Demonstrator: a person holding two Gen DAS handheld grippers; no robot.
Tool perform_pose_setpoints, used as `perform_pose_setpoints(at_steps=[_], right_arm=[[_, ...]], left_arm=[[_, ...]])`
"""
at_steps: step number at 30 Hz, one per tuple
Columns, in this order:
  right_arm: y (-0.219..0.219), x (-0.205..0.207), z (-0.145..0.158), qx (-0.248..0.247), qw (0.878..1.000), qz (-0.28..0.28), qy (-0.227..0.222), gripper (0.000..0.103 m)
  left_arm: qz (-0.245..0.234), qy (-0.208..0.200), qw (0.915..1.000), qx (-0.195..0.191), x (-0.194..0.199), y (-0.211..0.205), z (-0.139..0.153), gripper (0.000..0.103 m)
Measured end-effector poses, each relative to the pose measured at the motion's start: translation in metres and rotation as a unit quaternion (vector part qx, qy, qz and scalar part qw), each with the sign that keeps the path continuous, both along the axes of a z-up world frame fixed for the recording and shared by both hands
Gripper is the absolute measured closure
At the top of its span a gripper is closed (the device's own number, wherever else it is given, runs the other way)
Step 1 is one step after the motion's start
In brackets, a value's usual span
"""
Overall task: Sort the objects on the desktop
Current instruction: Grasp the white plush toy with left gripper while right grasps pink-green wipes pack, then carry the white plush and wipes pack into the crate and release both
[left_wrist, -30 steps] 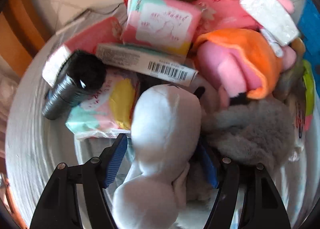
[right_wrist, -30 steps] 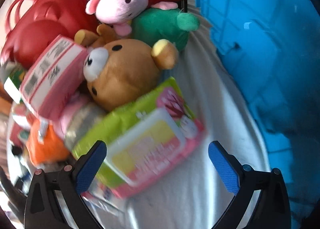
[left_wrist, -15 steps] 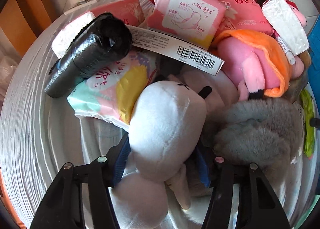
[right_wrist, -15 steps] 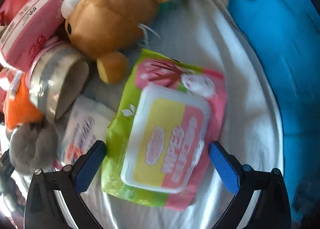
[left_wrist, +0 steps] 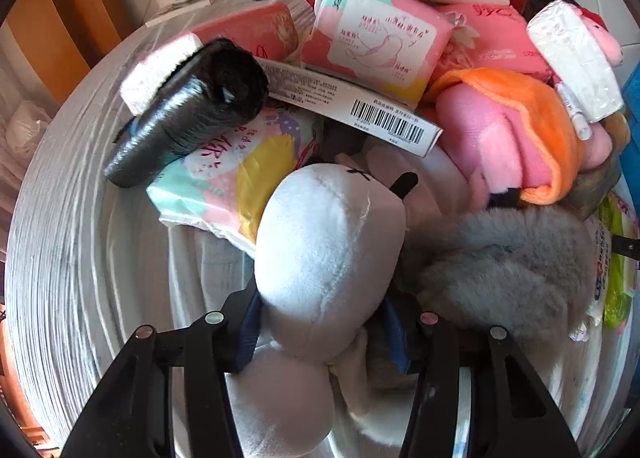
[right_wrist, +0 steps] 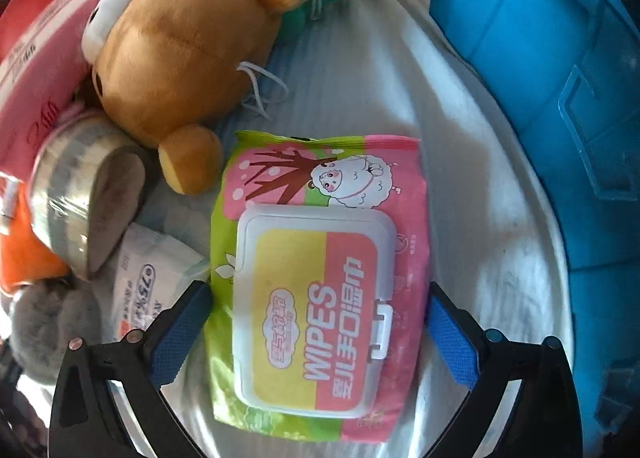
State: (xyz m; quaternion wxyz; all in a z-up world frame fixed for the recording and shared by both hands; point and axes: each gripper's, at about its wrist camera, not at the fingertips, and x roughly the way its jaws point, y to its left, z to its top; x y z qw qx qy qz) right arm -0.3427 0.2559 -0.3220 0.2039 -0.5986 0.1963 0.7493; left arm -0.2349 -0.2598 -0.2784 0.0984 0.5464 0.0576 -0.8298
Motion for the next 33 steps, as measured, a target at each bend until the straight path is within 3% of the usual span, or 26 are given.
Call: perform_pose_setpoints(at_steps=[3,8,11,17,20,27,33], right_arm=[[-0.007,0.002,0.007,0.014,1.000,0.021,0.002,0.035],[-0.025,0.018,0.039,0.052,0.997,0.051,0.030,0.036],[-0.038,0.036,0.073,0.069,0.993,0.062,0.073,0.036],[-0.081,0.073,0.152,0.113,0.976,0.083,0.165,0.036],[-0.090,0.083,0.184,0.135,0.964,0.083,0.213,0.036],[-0.104,0.168,0.267,0.188,0.930,0.065,0.308,0.036],[-0.095,0.250,0.321,0.223,0.899,0.021,0.377,0.036]], left_arm=[[-0.002,0.018,0.9998,-0.003,0.013,0.005,0.015,0.052],[-0.012,0.058,0.9980,-0.019,0.040,0.020,0.049,0.052],[-0.016,0.084,0.9960,-0.027,0.054,0.042,0.061,0.052],[-0.026,0.146,0.9884,-0.033,0.067,0.029,0.112,0.052],[-0.041,0.175,0.9829,-0.040,0.085,0.043,0.138,0.052],[-0.097,0.226,0.9686,-0.037,0.107,0.090,0.179,0.052],[-0.154,0.280,0.9473,-0.023,0.116,0.145,0.220,0.052]])
